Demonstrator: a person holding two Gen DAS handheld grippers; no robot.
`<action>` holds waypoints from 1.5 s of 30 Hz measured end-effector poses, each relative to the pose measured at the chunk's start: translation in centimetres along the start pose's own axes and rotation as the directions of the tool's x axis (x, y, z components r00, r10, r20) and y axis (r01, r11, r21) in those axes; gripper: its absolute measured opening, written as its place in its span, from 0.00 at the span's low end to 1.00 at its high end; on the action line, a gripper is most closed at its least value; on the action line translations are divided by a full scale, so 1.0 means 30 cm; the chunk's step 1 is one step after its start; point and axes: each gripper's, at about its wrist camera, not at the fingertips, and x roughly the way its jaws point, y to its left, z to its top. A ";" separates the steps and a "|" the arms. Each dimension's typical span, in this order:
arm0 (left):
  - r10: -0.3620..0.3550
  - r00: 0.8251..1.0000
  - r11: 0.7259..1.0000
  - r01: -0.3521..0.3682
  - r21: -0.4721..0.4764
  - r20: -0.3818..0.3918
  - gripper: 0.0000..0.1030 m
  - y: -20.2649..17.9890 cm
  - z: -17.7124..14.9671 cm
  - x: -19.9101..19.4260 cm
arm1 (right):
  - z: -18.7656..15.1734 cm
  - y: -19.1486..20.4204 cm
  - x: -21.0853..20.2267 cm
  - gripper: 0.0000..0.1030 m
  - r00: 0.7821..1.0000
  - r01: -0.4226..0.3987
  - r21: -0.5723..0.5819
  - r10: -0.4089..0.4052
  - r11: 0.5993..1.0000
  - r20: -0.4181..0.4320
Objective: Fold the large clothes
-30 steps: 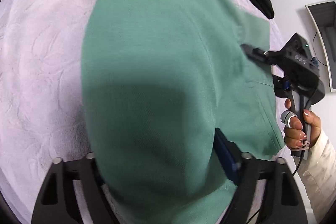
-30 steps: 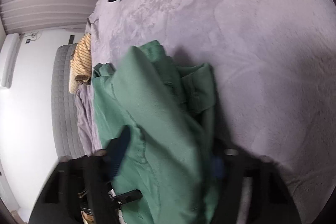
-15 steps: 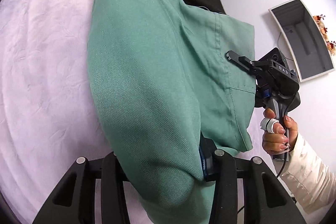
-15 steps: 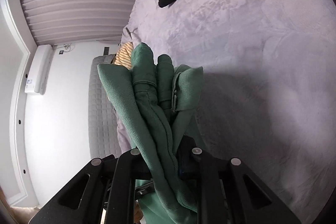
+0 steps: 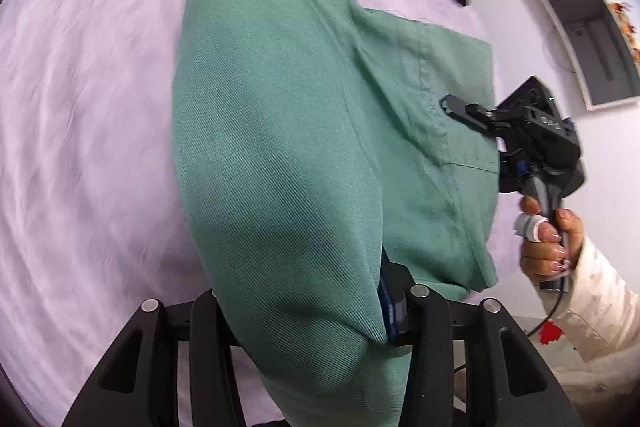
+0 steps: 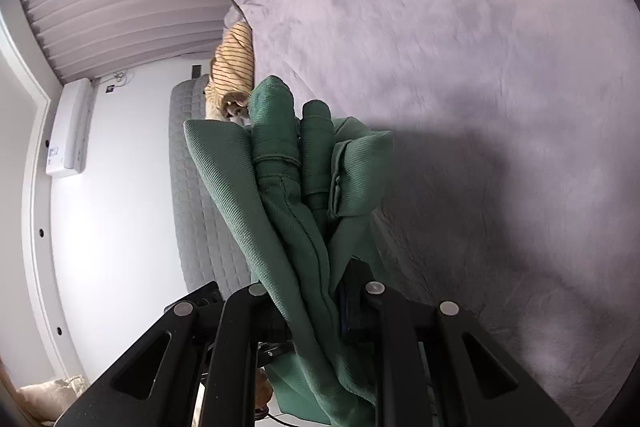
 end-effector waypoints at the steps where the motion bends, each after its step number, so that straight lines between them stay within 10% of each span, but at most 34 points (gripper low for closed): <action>1: 0.040 0.999 0.999 -0.041 -0.026 -0.023 0.50 0.036 -0.026 0.033 | -0.018 -0.026 0.036 0.17 0.999 0.044 0.007 -0.043 0.999 -0.013; 4: 0.055 0.997 0.994 -0.059 -0.096 -0.046 0.55 0.112 -0.071 0.061 | -0.039 -0.070 0.105 0.20 0.974 0.224 -0.003 -0.224 0.974 -0.028; 7: 0.054 0.999 0.996 -0.054 -0.066 0.003 0.55 0.125 -0.095 -0.031 | -0.051 -0.016 0.069 0.45 0.937 0.349 -0.050 -0.349 0.936 0.014; 10: 0.105 0.989 0.994 -0.102 -0.035 0.101 0.55 0.144 -0.112 -0.151 | -0.090 0.099 0.011 0.55 0.840 0.543 -0.186 -0.528 0.819 0.124; 13: 0.155 0.974 0.987 -0.145 -0.071 0.168 0.55 0.214 -0.067 -0.223 | -0.094 0.163 -0.018 0.54 0.845 0.534 -0.229 -0.502 0.814 0.184; 17: 0.213 0.965 0.974 -0.196 -0.116 0.156 0.55 0.218 0.002 -0.154 | -0.065 0.132 0.064 0.06 0.844 0.536 -0.223 -0.519 0.814 0.134; 21: 0.252 0.956 0.968 -0.246 -0.055 0.148 0.55 0.120 -0.014 -0.069 | -0.104 0.199 0.045 0.06 0.779 0.625 -0.344 -0.582 0.700 0.232; 26: 0.284 0.949 0.959 -0.282 -0.034 0.137 0.72 0.086 -0.008 0.046 | -0.025 0.020 0.075 0.06 0.731 0.678 -0.285 -0.663 0.678 0.161; 32: 0.308 0.943 0.950 -0.311 0.004 0.122 0.72 0.053 -0.017 0.004 | -0.006 -0.019 0.047 0.08 0.759 0.649 -0.245 -0.638 0.721 0.133; 38: 0.216 0.973 0.967 -0.224 0.118 0.077 0.72 -0.014 -0.113 -0.044 | -0.121 0.093 -0.073 0.12 0.749 0.661 -0.248 -0.643 0.709 0.158; 42: 0.290 0.957 0.931 -0.283 0.232 0.002 0.72 -0.029 -0.229 0.060 | -0.269 0.178 -0.093 0.13 0.778 0.620 -0.312 -0.613 0.719 0.133; 45: 0.282 0.959 0.938 -0.279 0.207 0.012 0.73 0.007 -0.288 0.080 | -0.380 0.182 -0.088 0.52 0.762 0.631 -0.335 -0.640 0.700 0.097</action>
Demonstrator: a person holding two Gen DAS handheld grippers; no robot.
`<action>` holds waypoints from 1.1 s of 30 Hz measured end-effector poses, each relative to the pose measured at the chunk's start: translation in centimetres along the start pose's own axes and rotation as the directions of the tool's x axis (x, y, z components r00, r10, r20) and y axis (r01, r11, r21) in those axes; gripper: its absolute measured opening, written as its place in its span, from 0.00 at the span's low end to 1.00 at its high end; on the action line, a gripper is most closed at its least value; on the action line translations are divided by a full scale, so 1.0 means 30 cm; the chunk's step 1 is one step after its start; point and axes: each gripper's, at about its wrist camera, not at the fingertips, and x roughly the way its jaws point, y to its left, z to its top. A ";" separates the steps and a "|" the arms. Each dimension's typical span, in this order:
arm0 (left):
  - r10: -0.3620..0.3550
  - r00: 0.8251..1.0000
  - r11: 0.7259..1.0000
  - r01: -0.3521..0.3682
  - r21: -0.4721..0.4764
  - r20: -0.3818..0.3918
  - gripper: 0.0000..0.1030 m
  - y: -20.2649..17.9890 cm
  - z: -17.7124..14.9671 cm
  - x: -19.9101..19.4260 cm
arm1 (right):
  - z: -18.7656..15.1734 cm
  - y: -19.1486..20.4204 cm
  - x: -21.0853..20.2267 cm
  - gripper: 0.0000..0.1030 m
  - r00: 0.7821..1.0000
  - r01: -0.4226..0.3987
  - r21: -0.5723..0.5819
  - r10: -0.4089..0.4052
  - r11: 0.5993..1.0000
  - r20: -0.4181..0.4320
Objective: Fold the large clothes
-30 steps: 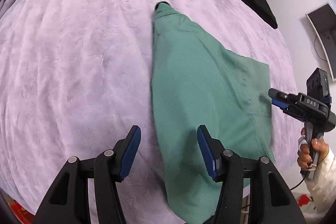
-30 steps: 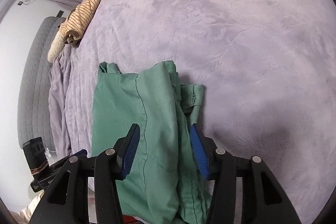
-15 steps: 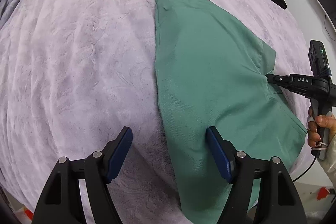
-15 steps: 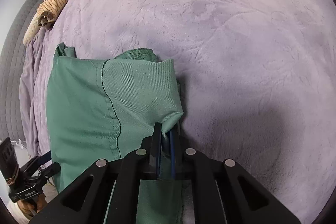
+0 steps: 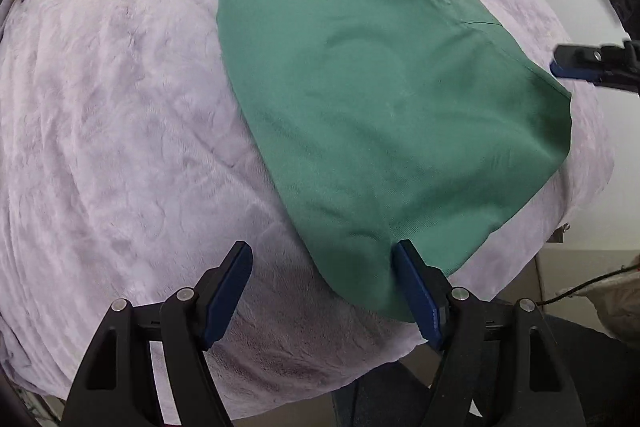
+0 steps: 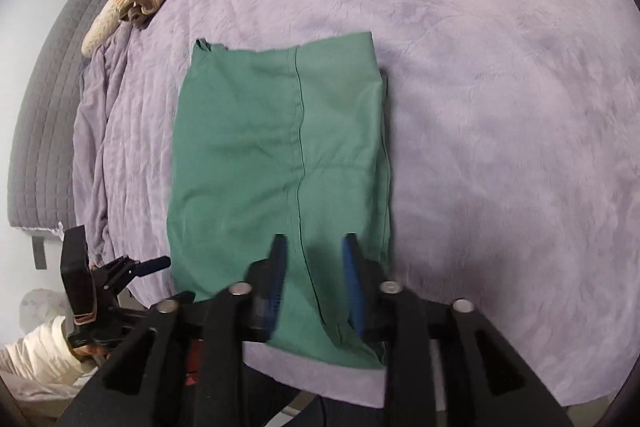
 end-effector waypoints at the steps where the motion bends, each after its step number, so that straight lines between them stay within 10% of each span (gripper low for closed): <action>1: -0.017 1.000 0.999 0.017 -0.028 0.005 0.73 0.014 -0.008 -0.001 | -0.030 0.001 -0.002 0.53 1.000 0.011 -0.005 -0.011 1.000 -0.001; 4: -0.039 0.999 0.998 0.040 -0.052 0.007 0.73 0.036 -0.015 -0.001 | -0.121 -0.033 0.027 0.50 0.998 0.038 0.028 -0.036 0.999 -0.046; 6: -0.035 0.999 0.999 0.035 -0.026 0.006 0.73 0.036 -0.017 0.000 | -0.169 -0.082 0.065 0.08 0.996 -0.027 0.119 0.037 0.993 -0.081; 7: -0.032 0.999 0.999 0.032 -0.015 0.002 0.73 0.041 -0.015 0.001 | -0.188 -0.100 0.082 0.05 0.993 -0.060 0.164 0.075 0.985 -0.088; 16: -0.013 1.000 1.000 0.013 -0.016 0.000 0.83 0.037 -0.008 0.023 | -0.311 -0.323 0.198 0.02 0.984 -0.137 0.484 0.175 0.864 -0.033; 22: 0.001 1.000 0.999 -0.001 -0.044 0.008 0.83 0.043 -0.018 0.013 | -0.279 -0.211 0.070 0.05 0.997 -0.054 0.334 0.070 0.941 -0.037; 27: 0.016 1.000 0.999 -0.015 -0.048 0.009 0.83 0.029 -0.020 0.014 | -0.243 -0.104 -0.031 0.08 0.985 -0.172 0.222 0.165 0.960 0.051; 33: 0.040 0.999 0.999 -0.040 -0.029 0.006 0.83 0.022 -0.020 0.004 | -0.243 -0.157 -0.016 0.08 0.996 -0.093 0.334 0.084 0.938 0.042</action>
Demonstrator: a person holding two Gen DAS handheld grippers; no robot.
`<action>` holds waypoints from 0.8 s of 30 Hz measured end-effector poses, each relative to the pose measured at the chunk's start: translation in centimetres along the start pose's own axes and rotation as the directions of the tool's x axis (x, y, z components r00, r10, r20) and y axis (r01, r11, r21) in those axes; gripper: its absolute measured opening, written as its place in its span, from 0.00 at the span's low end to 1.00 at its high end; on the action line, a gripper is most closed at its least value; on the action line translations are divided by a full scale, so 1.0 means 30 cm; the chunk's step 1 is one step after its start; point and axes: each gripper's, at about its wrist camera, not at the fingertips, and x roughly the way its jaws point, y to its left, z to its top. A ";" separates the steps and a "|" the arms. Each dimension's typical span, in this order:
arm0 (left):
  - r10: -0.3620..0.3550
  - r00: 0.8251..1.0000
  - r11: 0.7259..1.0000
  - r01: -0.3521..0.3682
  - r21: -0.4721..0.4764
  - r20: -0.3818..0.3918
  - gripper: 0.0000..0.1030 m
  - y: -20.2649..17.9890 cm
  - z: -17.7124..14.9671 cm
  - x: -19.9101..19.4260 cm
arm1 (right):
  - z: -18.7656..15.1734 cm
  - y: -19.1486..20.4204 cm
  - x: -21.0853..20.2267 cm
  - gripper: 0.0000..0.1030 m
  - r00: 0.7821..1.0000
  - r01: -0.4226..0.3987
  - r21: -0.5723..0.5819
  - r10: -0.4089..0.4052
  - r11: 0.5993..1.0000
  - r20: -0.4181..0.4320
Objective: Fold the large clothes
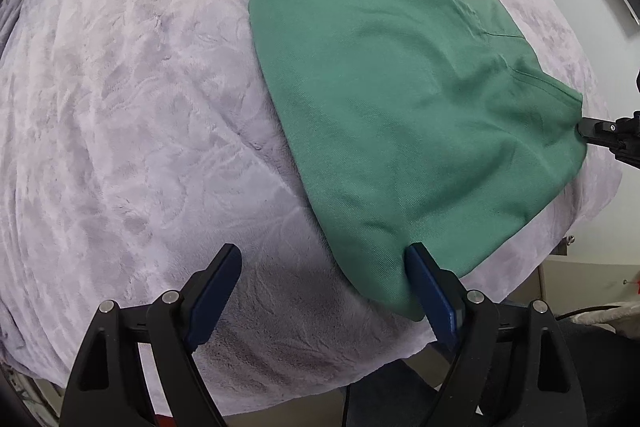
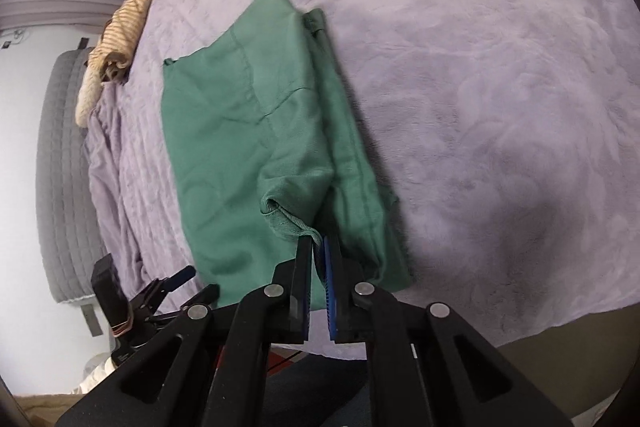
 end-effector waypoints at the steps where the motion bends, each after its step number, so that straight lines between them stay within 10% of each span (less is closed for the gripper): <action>1: 0.004 1.000 1.000 -0.004 0.003 0.001 0.83 -0.004 0.001 0.000 | -0.007 -0.011 -0.020 0.08 0.998 0.068 0.004 -0.068 0.998 0.008; 9: 0.011 1.000 1.000 -0.010 0.009 -0.009 0.83 -0.018 0.010 0.005 | -0.004 0.137 -0.040 0.08 0.995 -0.089 -0.128 0.093 0.988 0.024; 15: 0.015 1.000 1.000 -0.015 0.014 -0.018 0.83 -0.040 0.031 0.012 | 0.035 0.081 0.152 0.00 0.998 0.067 -0.053 -0.068 0.996 -0.019; 24: 0.011 1.000 1.000 -0.011 -0.020 -0.016 0.83 -0.052 0.037 0.011 | 0.020 0.049 0.188 0.00 0.995 0.051 0.004 -0.051 0.999 -0.085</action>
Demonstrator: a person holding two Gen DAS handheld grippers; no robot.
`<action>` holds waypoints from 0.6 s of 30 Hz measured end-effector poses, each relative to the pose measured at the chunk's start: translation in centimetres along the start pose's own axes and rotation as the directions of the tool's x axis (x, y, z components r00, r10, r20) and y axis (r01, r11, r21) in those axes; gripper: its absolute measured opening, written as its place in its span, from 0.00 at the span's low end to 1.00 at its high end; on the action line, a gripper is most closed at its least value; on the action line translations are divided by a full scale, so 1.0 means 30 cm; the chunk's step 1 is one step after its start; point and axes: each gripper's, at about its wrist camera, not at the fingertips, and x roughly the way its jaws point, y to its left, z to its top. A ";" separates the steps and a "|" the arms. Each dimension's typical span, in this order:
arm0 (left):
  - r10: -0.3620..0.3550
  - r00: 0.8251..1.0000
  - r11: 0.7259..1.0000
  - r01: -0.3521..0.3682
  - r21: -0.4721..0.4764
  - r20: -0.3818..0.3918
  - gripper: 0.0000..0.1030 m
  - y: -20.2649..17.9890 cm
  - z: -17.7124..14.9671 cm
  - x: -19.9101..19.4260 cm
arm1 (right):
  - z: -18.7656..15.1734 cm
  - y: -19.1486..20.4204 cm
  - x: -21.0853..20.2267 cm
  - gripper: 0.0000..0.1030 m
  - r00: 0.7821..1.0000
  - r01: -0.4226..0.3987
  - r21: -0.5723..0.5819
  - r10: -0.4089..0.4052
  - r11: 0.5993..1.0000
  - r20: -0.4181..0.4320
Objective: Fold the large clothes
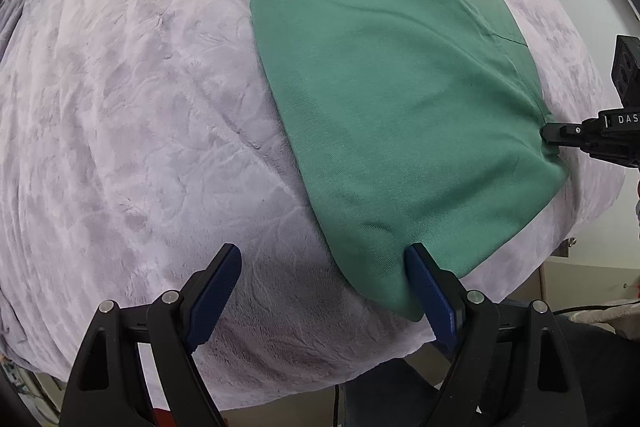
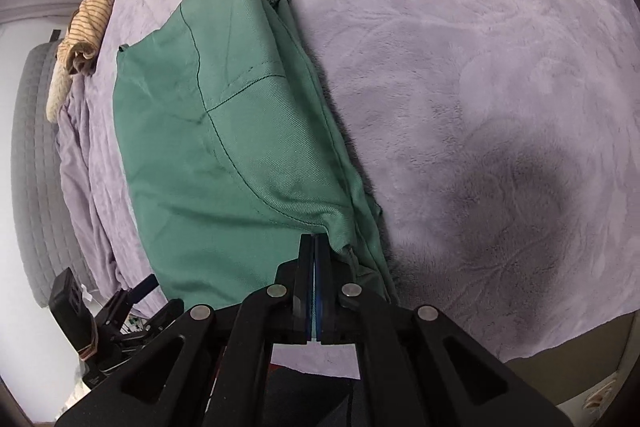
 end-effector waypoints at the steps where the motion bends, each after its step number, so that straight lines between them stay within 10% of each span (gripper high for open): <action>1: 0.002 1.000 1.000 -0.002 -0.001 0.001 0.83 -0.002 0.001 -0.002 | -0.001 0.007 -0.006 0.00 1.000 0.008 -0.010 -0.008 1.000 -0.001; 18: 0.041 0.999 0.999 -0.041 0.026 -0.009 0.83 -0.012 0.011 -0.045 | -0.019 0.020 -0.108 0.03 0.998 0.055 -0.046 -0.054 0.997 0.034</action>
